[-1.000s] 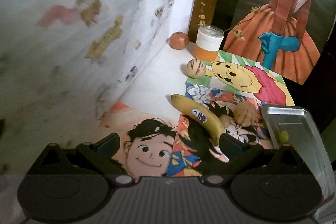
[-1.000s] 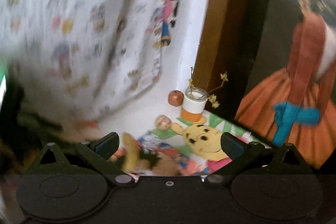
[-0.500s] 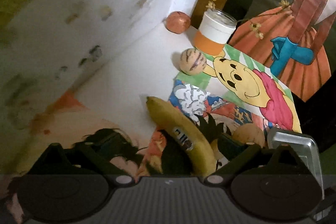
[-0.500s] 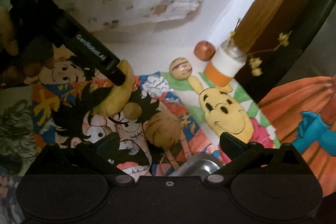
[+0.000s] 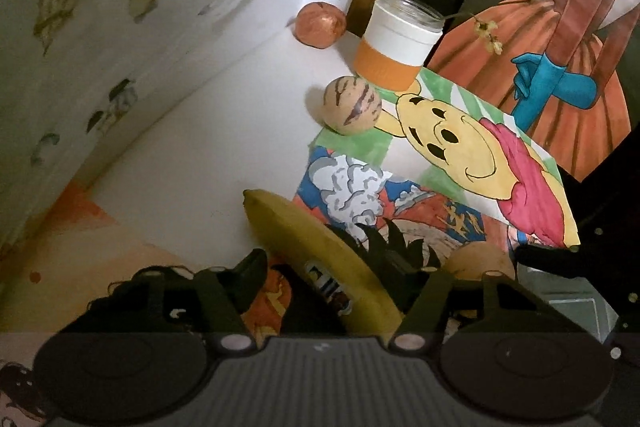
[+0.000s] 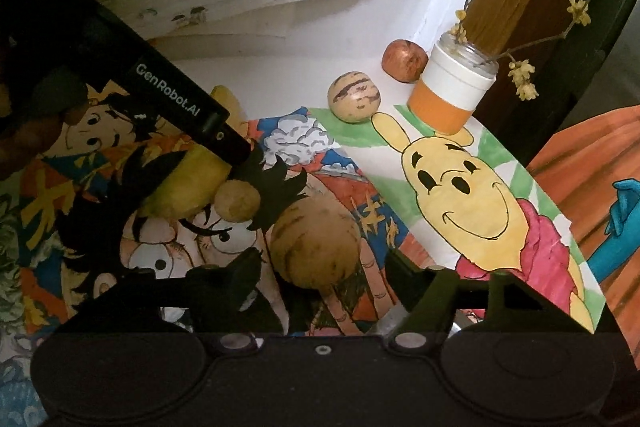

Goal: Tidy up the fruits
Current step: 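Grasp the second yellow banana with the left gripper while the right gripper grasps a round brown fruit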

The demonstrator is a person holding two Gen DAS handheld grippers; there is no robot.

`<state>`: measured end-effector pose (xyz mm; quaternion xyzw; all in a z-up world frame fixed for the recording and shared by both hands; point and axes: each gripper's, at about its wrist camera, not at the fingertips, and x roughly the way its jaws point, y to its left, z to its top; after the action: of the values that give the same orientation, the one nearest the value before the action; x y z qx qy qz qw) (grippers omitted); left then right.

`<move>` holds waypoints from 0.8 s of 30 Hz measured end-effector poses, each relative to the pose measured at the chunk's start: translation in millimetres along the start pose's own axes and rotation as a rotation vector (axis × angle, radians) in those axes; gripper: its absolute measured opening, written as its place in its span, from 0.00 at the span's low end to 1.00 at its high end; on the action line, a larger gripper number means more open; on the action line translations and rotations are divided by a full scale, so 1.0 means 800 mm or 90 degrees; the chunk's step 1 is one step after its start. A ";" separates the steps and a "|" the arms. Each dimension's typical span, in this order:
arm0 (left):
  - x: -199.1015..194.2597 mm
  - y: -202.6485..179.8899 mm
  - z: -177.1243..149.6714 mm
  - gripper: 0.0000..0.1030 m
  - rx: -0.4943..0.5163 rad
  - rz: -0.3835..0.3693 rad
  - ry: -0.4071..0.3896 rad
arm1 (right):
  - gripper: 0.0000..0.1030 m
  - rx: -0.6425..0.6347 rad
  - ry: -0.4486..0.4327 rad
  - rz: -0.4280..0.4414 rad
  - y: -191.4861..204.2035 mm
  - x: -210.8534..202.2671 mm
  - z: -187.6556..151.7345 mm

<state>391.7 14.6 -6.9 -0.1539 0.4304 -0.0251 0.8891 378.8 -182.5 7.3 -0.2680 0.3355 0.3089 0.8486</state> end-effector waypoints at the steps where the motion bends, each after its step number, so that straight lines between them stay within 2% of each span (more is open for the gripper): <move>1: 0.000 0.000 0.000 0.63 -0.001 0.001 -0.001 | 0.66 0.006 -0.002 0.003 -0.001 0.002 0.000; 8: 0.000 0.000 -0.001 0.60 -0.004 0.001 -0.007 | 0.53 0.023 -0.002 0.022 -0.004 0.014 0.002; 19: 0.000 0.009 0.002 0.56 -0.028 -0.013 -0.009 | 0.54 0.039 -0.004 0.027 -0.005 0.018 0.002; 21: -0.001 0.007 0.001 0.53 -0.022 -0.012 -0.011 | 0.53 0.043 -0.006 0.026 -0.005 0.018 0.002; 23: -0.002 0.007 0.000 0.40 -0.028 -0.032 -0.005 | 0.53 0.051 -0.007 0.023 -0.005 0.017 0.001; 24: -0.003 0.005 0.000 0.38 -0.021 -0.036 -0.005 | 0.53 0.053 -0.007 0.020 -0.004 0.017 0.001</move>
<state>389.6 19.0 -6.3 -0.1805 0.4226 -0.0428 0.8871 389.2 -179.9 -1.2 -0.2252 0.3475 0.3097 0.8559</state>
